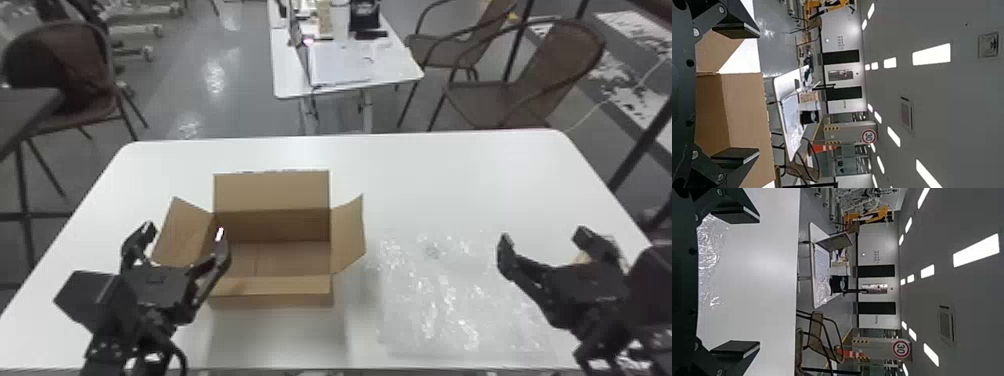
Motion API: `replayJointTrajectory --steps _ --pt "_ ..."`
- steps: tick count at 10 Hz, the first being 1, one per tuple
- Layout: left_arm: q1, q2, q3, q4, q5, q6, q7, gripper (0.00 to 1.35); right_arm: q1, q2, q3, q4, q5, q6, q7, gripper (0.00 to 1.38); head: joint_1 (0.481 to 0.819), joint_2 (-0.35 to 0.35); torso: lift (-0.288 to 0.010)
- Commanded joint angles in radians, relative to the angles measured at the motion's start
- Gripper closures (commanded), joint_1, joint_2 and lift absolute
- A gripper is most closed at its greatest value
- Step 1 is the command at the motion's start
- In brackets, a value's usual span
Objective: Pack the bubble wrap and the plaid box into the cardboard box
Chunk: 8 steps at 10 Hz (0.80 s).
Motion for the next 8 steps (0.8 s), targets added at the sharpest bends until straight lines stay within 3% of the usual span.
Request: replayJointTrajectory --steps 1,3,8 --pt "0.000 -0.004 0.002 0.010 0.013 -0.011 0.000 0.24 0.009 0.019 0.000 -0.007 0.009 -0.003 -0.014 0.17 0.695 0.080 -0.118" --pt "0.000 -0.004 0.002 0.011 0.020 -0.007 0.000 0.24 0.017 0.032 0.000 -0.011 0.021 -0.010 -0.023 0.17 0.695 0.079 -0.118" --pt "-0.005 -0.004 0.007 0.011 0.022 -0.003 0.000 0.24 0.012 0.030 0.002 -0.014 0.018 0.013 -0.023 0.17 0.695 0.080 -0.118"
